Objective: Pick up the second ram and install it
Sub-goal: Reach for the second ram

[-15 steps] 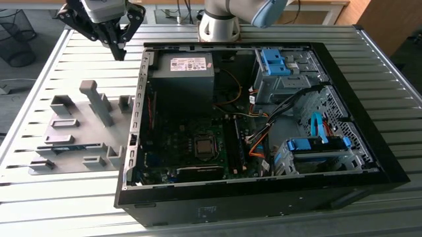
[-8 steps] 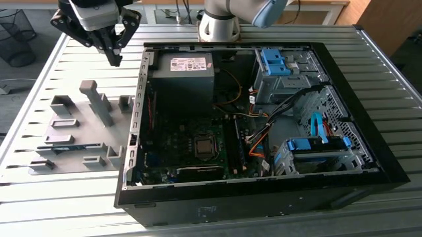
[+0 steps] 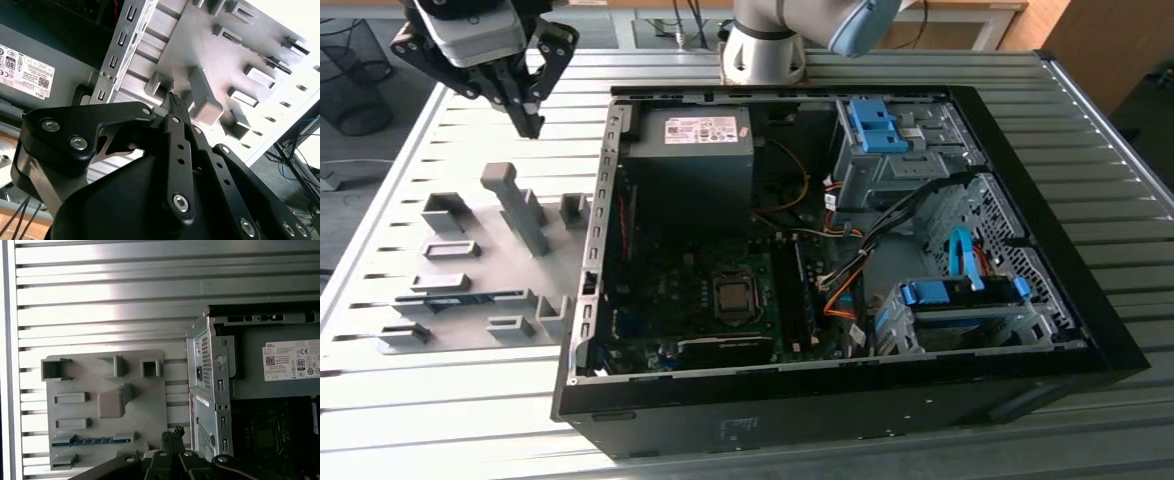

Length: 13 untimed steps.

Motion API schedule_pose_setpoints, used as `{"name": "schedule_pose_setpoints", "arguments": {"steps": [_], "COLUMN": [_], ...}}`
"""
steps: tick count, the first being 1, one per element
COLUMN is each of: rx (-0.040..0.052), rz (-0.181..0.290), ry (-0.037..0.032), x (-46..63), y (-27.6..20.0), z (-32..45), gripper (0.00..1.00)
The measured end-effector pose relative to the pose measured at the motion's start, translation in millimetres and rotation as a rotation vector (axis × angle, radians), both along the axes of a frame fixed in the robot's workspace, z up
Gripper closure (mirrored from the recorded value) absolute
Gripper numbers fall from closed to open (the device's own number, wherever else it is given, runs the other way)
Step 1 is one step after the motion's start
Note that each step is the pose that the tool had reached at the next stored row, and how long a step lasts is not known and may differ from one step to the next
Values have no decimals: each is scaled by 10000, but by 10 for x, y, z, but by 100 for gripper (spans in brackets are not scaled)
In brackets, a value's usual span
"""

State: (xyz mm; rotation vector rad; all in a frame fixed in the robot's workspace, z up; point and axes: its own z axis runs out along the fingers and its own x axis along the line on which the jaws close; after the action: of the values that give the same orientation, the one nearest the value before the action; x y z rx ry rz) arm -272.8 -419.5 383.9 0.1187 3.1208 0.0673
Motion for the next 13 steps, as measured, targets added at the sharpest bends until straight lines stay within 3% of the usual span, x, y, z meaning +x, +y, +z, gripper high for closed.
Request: {"name": "schedule_pose_setpoints", "arguments": {"steps": [13], "rx": [0], "rz": [1], "ry": [0], "x": [-31], "y": [0], "z": [0], "gripper": [90]}}
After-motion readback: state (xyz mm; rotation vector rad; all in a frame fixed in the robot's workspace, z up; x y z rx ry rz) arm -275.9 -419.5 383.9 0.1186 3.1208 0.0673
